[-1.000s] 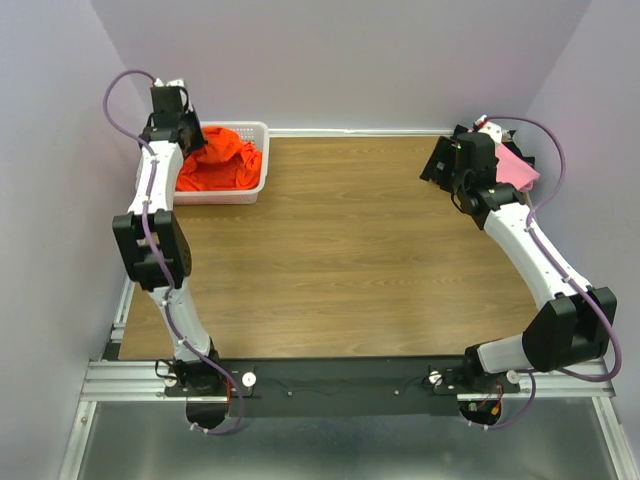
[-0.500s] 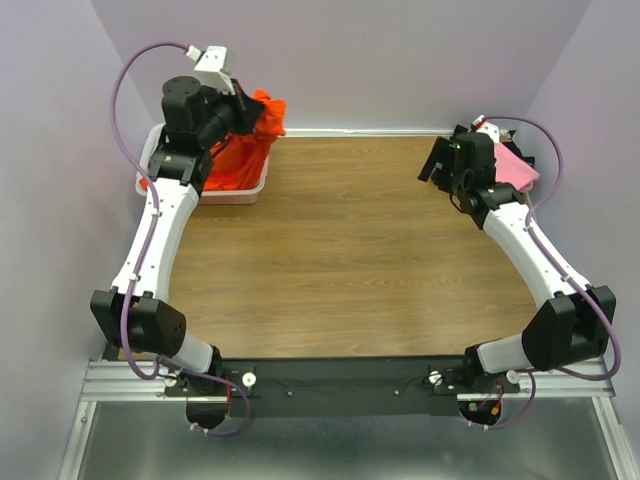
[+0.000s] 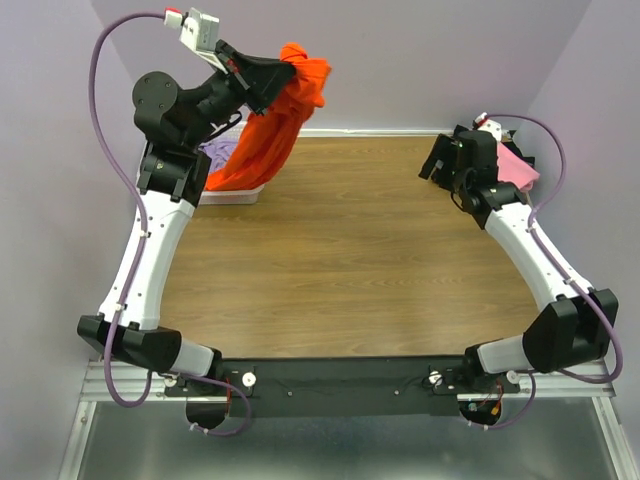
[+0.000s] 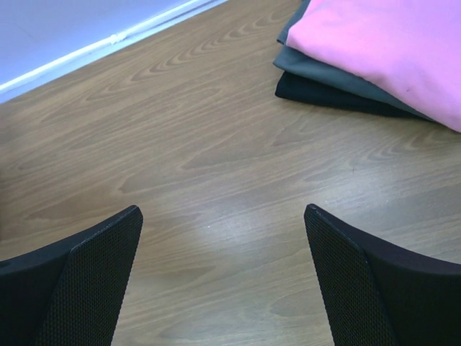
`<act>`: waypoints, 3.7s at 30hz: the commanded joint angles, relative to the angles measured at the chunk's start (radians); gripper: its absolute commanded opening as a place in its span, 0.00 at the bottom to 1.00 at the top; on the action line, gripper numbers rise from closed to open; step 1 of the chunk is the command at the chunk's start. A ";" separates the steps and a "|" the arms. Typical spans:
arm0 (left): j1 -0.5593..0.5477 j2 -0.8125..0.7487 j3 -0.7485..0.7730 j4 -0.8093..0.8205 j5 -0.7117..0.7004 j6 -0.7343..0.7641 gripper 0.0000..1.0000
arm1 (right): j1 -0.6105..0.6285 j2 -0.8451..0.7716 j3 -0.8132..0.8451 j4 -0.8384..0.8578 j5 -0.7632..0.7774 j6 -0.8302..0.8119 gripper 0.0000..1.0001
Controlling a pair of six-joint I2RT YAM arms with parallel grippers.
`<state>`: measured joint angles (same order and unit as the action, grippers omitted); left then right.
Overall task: Fold and stack the t-shirts
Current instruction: Move the tshirt to the center of the board, then flatten the tshirt out
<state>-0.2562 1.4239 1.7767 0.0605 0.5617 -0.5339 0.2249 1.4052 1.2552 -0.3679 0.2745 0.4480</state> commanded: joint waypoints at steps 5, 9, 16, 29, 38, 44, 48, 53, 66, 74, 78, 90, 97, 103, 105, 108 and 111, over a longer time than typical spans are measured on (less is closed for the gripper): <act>-0.106 -0.003 0.098 0.246 0.181 -0.228 0.00 | -0.007 -0.078 -0.011 0.000 0.086 -0.012 1.00; -0.132 0.010 0.132 0.285 0.208 -0.273 0.00 | -0.006 -0.123 -0.039 -0.002 0.146 0.024 1.00; -0.133 -0.069 -0.141 0.211 0.115 -0.187 0.00 | -0.006 -0.193 -0.098 -0.003 0.190 0.009 1.00; -0.216 0.178 -0.396 -0.419 -0.459 0.162 0.85 | -0.007 -0.262 -0.257 -0.094 0.149 0.052 1.00; -0.350 0.378 -0.303 -0.508 -0.350 0.186 0.85 | -0.009 -0.259 -0.388 -0.183 0.028 0.192 1.00; -0.408 0.530 -0.223 -0.600 -0.404 0.222 0.81 | -0.007 -0.299 -0.438 -0.227 0.008 0.231 1.00; -0.411 0.596 -0.160 -0.622 -0.448 0.258 0.78 | -0.007 -0.328 -0.464 -0.241 -0.035 0.250 0.99; -0.410 0.668 -0.089 -0.654 -0.493 0.291 0.74 | -0.007 -0.350 -0.488 -0.273 -0.032 0.264 0.99; -0.413 0.716 -0.047 -0.639 -0.485 0.290 0.57 | -0.007 -0.338 -0.478 -0.286 -0.021 0.267 0.99; -0.413 0.753 -0.014 -0.630 -0.471 0.275 0.50 | -0.009 -0.295 -0.450 -0.284 -0.011 0.258 0.99; -0.410 0.764 -0.002 -0.616 -0.471 0.272 0.45 | -0.007 -0.281 -0.441 -0.284 -0.006 0.251 0.99; -0.376 0.788 0.088 -0.619 -0.439 0.213 0.00 | -0.009 -0.219 -0.399 -0.281 0.006 0.215 0.99; -0.270 0.845 0.288 -0.628 -0.344 0.158 0.00 | -0.007 -0.144 -0.367 -0.270 -0.003 0.176 0.99; -0.151 0.868 0.394 -0.593 -0.304 0.080 0.00 | -0.007 -0.045 -0.294 -0.247 -0.024 0.136 0.99; -0.109 0.868 0.401 -0.579 -0.319 0.065 0.00 | -0.007 -0.014 -0.275 -0.235 -0.041 0.117 0.99; -0.078 0.854 0.400 -0.567 -0.353 0.046 0.00 | -0.007 0.023 -0.255 -0.220 -0.101 0.083 0.99; -0.061 0.836 0.385 -0.547 -0.388 0.046 0.00 | -0.007 0.086 -0.231 -0.213 -0.185 0.040 0.97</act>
<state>-0.3191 2.2745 2.1597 -0.5255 0.2085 -0.4622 0.2211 1.4384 0.9859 -0.6052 0.2016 0.5514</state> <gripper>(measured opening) 0.009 0.981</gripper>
